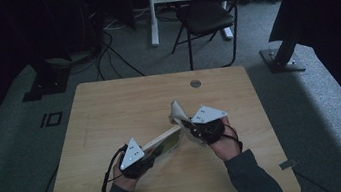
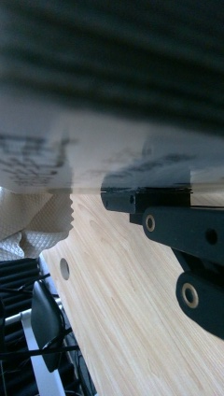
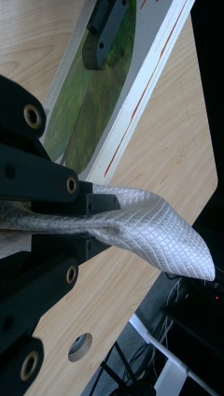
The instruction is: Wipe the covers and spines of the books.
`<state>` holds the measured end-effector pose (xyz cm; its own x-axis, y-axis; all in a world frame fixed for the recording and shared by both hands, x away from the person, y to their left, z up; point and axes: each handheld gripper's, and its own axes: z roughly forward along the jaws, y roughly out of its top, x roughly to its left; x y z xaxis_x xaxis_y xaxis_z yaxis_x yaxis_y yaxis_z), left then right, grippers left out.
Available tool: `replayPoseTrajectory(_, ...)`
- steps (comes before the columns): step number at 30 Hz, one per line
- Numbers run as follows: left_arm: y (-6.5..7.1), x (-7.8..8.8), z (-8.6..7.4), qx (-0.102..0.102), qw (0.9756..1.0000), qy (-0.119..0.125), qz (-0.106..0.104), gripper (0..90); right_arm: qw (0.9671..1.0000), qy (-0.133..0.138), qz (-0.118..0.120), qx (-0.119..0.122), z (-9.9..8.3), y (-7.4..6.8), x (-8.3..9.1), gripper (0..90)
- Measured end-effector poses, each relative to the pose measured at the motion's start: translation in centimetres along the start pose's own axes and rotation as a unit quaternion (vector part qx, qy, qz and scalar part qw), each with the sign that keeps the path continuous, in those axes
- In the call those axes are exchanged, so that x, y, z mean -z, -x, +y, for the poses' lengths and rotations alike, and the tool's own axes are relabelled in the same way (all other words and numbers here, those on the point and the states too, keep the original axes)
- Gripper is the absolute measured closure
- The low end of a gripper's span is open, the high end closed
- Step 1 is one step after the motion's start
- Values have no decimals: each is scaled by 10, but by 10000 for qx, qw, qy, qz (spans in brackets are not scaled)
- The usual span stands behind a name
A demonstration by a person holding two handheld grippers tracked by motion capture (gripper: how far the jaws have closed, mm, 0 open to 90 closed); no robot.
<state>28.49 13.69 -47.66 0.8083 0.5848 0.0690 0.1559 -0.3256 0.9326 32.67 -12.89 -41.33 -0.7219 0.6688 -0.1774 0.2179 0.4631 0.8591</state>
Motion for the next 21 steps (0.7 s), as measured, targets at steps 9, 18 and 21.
replayPoseTrajectory(9, 0, 0, 0, 10, 10000, 5, 6, 781, 9999, 2, 100, 54, 1, -4, -2, 843)
replayPoseTrajectory(18, 0, -2, -2, 35, 10000, -28, 9, 781, 9998, 8, 204, 82, 3, -11, -4, 842)
replayPoseTrajectory(21, 0, -2, -2, 47, 10000, -25, 14, 781, 9997, 5, 225, 85, 3, -12, -4, 842)
